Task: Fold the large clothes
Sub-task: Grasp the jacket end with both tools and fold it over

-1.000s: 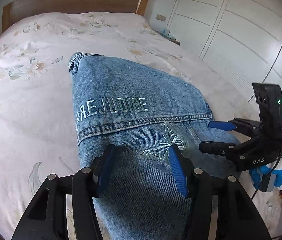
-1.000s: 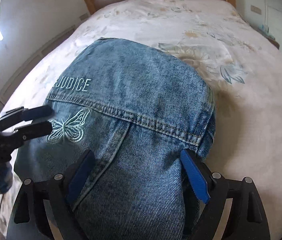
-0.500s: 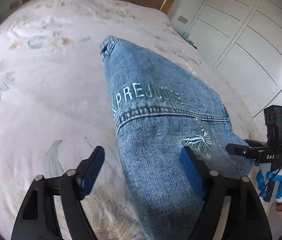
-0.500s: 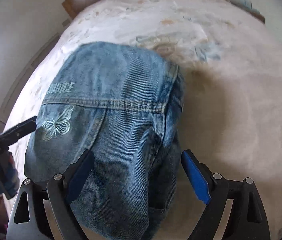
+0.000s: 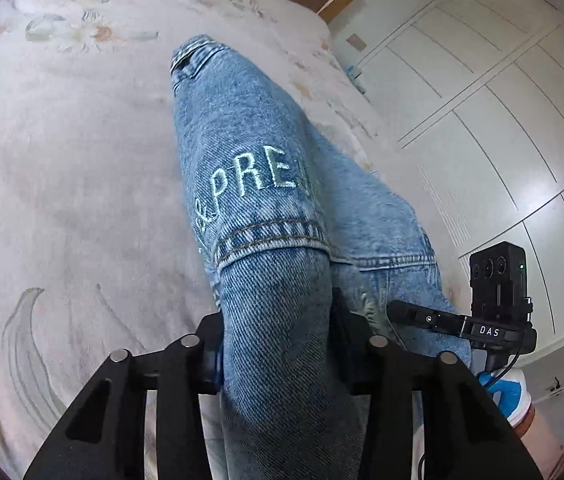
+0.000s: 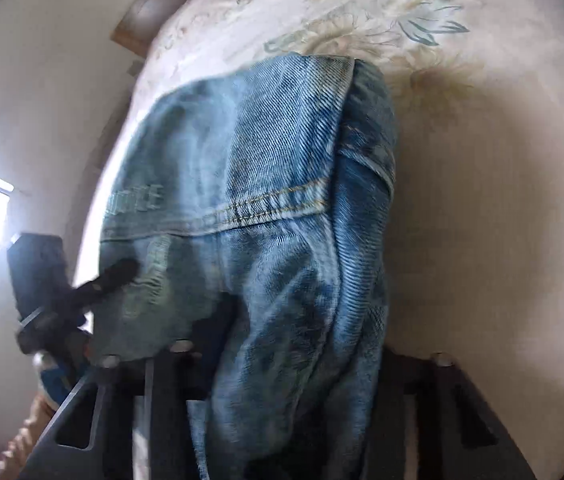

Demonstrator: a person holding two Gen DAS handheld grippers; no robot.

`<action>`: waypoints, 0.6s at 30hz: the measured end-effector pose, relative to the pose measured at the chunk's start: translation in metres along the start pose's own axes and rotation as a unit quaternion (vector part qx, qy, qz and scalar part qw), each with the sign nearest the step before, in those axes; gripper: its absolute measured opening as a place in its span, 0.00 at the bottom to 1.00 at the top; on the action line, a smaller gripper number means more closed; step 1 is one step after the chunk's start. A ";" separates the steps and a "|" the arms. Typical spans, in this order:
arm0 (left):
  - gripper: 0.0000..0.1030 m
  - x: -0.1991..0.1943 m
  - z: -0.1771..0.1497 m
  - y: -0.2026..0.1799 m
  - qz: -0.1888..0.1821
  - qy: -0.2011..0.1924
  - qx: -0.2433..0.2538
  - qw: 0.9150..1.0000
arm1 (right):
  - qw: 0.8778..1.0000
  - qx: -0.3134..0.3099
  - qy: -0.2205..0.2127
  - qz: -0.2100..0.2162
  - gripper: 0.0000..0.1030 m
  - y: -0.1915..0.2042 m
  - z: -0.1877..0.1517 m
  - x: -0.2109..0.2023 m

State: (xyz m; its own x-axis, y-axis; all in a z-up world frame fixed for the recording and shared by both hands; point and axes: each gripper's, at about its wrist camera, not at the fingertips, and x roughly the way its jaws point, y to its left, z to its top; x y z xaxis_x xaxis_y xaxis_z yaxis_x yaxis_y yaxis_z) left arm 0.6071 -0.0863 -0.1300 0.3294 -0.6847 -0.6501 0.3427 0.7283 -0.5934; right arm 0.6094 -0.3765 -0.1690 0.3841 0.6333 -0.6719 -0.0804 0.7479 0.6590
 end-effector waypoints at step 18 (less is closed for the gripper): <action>0.42 -0.112 -0.032 0.063 0.105 -0.009 0.002 0.994 | 0.996 -0.079 0.037 0.004 0.28 0.106 -0.003 0.071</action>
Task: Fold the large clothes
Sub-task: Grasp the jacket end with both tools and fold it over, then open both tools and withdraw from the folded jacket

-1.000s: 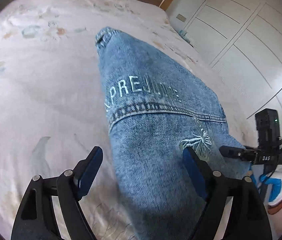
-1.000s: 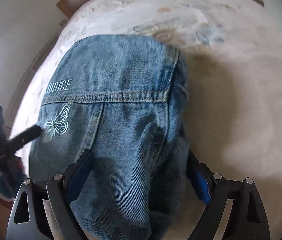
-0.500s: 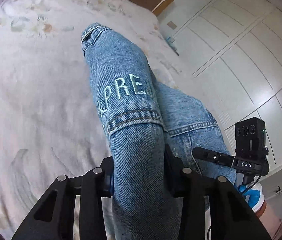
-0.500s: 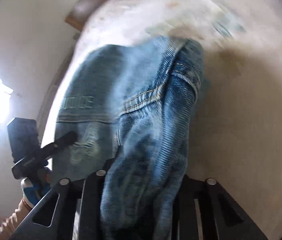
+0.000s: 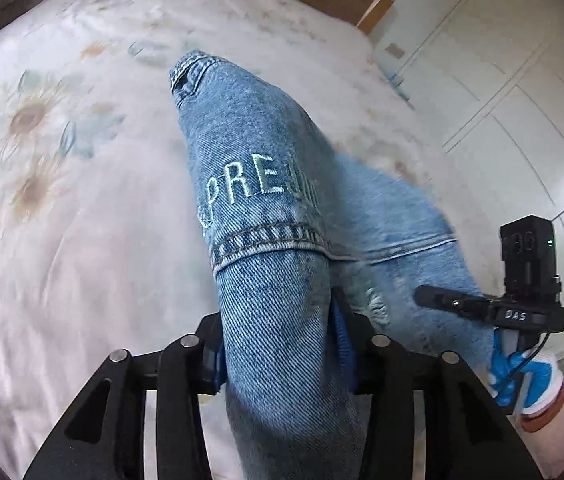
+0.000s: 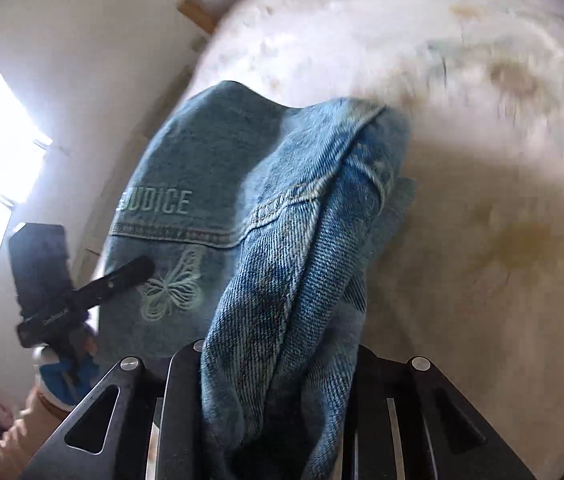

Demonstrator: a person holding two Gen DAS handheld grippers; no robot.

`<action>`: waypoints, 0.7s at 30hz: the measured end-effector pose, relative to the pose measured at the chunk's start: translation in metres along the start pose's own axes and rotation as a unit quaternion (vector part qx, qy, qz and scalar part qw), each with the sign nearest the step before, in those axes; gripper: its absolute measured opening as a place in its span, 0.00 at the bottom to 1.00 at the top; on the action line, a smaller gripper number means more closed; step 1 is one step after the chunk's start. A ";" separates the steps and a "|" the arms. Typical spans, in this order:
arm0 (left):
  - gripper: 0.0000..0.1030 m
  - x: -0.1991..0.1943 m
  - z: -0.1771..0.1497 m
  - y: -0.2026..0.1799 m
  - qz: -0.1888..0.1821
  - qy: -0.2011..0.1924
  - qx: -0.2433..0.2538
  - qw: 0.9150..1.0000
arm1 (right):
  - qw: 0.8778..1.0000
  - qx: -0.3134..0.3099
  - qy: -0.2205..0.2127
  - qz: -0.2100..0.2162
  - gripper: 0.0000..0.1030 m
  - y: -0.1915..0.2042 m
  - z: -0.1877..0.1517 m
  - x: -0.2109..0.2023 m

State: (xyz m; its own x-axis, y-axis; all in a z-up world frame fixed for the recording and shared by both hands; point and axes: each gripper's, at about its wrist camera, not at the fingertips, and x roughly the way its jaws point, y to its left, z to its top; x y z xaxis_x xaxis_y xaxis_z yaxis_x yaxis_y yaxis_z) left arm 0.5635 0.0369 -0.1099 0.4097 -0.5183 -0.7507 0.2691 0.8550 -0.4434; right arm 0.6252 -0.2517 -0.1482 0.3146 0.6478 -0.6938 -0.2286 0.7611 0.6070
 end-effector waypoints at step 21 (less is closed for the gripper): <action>0.78 -0.152 -0.097 -0.090 0.184 -0.105 0.049 0.976 | 0.967 -0.034 -0.094 -0.234 0.65 0.077 -0.115 -0.148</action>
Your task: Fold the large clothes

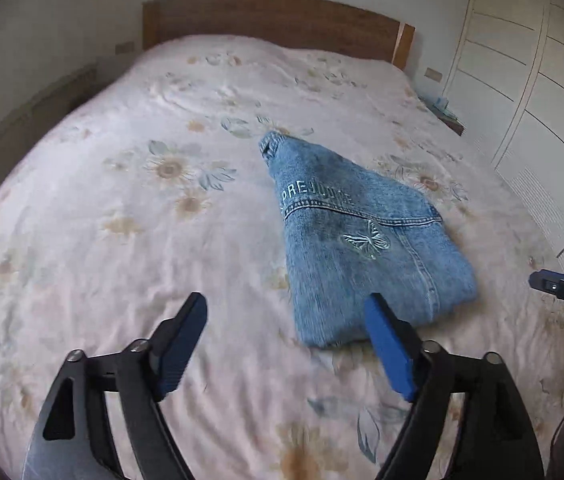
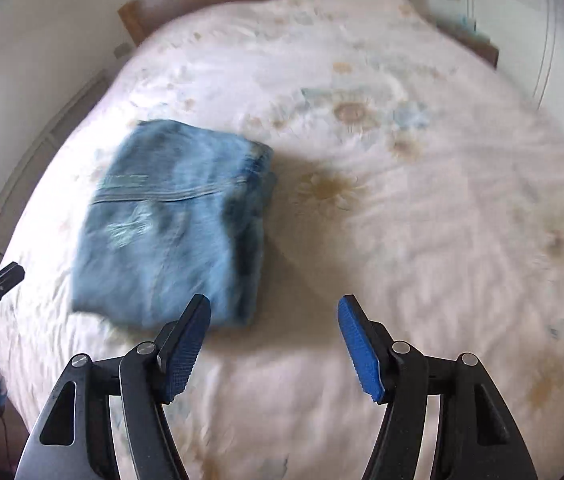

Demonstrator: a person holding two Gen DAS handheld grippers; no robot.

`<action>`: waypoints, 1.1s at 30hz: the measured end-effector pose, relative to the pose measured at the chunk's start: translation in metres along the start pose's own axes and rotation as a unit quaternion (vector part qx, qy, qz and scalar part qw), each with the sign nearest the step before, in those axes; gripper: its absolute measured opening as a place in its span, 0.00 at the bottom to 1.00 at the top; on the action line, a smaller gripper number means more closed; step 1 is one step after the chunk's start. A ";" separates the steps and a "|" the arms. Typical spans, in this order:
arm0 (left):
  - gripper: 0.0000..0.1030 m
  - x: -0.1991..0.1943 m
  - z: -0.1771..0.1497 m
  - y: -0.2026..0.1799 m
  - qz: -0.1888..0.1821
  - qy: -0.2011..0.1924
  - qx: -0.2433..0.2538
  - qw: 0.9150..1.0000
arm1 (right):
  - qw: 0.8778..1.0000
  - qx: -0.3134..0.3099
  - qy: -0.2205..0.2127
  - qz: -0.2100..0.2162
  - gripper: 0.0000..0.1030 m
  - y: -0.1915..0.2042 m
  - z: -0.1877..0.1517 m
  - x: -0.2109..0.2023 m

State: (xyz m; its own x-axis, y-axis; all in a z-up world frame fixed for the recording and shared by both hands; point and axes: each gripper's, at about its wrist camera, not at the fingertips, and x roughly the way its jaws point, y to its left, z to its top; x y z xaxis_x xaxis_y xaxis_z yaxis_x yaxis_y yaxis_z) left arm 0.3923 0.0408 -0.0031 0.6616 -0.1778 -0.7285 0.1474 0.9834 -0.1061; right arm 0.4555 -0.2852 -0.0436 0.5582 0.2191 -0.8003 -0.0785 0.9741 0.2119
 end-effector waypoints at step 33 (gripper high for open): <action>0.99 -0.238 -0.166 -0.085 0.100 -0.159 0.024 0.982 | 0.959 -0.089 -0.244 -0.113 0.92 0.105 -0.236 -0.270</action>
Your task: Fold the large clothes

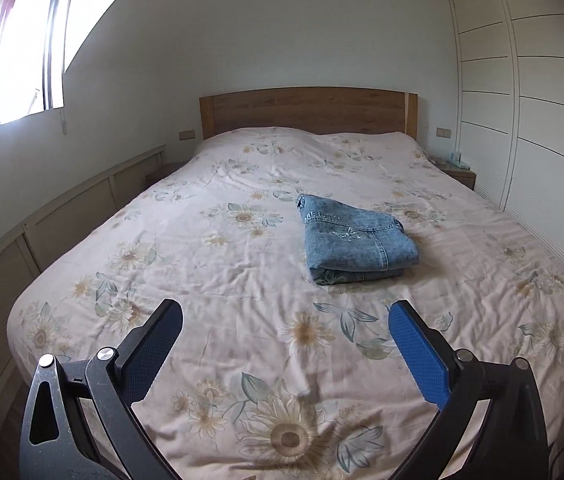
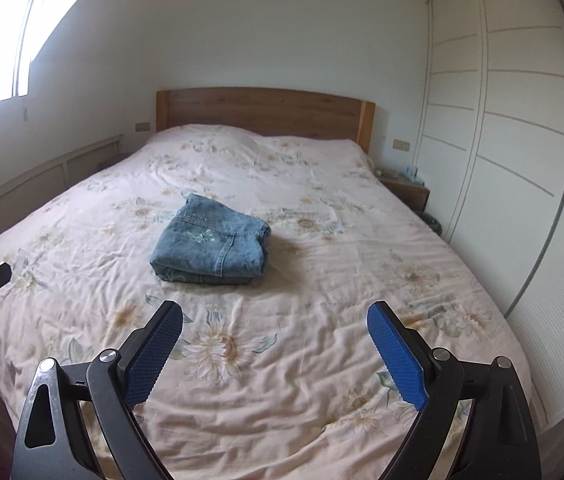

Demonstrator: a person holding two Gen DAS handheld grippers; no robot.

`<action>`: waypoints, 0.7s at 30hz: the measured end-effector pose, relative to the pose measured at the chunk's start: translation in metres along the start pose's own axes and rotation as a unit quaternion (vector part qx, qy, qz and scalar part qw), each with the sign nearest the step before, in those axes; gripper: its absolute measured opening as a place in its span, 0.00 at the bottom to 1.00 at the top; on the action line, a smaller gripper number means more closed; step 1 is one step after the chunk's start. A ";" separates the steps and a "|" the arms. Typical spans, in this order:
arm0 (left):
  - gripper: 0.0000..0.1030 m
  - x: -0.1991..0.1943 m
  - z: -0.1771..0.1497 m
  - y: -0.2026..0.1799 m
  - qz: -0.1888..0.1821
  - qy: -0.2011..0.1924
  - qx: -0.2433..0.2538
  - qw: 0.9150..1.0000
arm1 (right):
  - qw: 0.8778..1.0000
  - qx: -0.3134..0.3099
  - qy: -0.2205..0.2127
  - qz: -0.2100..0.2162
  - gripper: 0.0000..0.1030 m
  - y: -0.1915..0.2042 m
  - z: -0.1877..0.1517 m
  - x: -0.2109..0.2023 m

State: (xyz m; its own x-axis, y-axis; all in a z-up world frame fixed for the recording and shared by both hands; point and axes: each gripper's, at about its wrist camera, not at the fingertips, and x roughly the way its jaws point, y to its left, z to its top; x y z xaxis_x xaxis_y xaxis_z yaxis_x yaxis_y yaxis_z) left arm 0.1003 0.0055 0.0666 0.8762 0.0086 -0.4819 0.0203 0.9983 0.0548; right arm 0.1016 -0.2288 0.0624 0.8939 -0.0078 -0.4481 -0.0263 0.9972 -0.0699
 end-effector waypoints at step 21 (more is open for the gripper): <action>0.99 0.007 -0.020 -0.002 0.038 0.006 0.004 0.999 | 0.999 -0.027 -0.010 0.017 0.92 0.024 -0.007 -0.005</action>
State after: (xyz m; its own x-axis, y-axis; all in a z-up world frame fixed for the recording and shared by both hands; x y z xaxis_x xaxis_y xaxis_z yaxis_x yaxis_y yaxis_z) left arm 0.0967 0.0046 0.0457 0.8698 0.0845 -0.4861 -0.0420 0.9943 0.0977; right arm 0.0932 -0.2053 0.0567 0.9009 0.0281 -0.4332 -0.0808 0.9913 -0.1038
